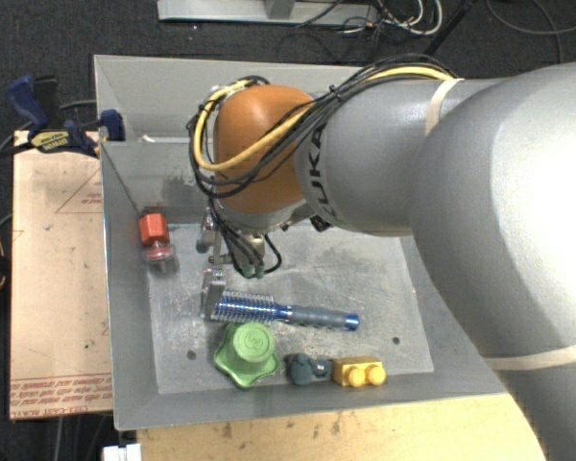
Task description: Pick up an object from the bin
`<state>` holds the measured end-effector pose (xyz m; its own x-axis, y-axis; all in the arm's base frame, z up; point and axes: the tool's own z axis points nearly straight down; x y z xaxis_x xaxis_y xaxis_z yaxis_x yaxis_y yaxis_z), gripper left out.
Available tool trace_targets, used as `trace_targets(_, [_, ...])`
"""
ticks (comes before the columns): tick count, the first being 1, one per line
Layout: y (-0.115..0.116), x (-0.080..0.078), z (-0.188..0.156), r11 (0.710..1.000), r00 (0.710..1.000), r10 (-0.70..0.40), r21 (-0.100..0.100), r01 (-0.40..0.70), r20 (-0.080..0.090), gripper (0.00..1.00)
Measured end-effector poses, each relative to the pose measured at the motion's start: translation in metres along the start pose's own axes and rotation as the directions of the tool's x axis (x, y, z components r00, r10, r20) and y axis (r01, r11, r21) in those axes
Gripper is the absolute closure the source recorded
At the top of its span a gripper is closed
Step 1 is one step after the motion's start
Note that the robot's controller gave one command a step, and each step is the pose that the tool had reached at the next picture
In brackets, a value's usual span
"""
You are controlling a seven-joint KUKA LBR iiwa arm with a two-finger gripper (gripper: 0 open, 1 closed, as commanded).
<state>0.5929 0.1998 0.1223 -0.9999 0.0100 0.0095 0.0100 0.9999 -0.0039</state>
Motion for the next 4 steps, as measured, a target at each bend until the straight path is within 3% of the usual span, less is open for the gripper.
trace_targets(1, [-0.033,0.008,0.030,0.947,0.947,-0.322,-0.002,0.322,0.018,0.00])
trace_targets(2, [-0.034,0.007,0.026,0.948,0.948,-0.317,-0.004,0.317,0.008,1.00])
trace_targets(3, [0.002,-0.026,-0.040,0.829,0.828,-0.560,0.003,0.560,0.020,1.00])
trace_targets(4, [0.005,-0.025,-0.106,0.839,0.839,-0.543,0.003,0.544,0.020,1.00])
